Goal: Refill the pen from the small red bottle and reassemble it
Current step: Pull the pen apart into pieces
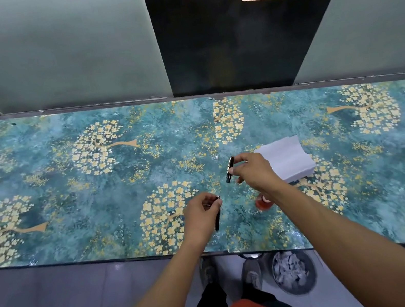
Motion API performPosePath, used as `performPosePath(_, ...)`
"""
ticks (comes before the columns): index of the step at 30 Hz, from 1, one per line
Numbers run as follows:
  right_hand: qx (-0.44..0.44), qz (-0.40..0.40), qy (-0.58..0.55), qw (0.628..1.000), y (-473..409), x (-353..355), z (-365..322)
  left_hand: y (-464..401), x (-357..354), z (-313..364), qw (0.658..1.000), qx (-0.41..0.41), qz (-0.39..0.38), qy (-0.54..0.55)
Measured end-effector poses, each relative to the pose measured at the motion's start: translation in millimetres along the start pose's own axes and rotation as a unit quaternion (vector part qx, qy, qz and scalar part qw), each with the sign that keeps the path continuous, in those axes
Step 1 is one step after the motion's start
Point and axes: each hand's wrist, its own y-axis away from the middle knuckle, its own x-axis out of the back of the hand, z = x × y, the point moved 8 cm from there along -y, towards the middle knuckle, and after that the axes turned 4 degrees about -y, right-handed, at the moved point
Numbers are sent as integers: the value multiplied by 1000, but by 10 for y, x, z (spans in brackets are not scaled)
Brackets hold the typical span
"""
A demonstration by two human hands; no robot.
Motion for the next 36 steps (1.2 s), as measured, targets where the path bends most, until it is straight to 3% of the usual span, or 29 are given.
performPosePath(15,-19,-31,-19,999,30,-213,157,-137,-117,-72,992,64,-49,97)
performPosePath(25,-43,-26,-67,996,81,-258,242,-150,-213,53,996,14,-60,67)
performPosePath(32,-43,28,-101,994,23,-176,230,-139,-238,-57,987,57,-116,95)
performPosePath(36,-39,22,-54,998,-21,-117,189,-81,-234,-221,981,90,-117,124)
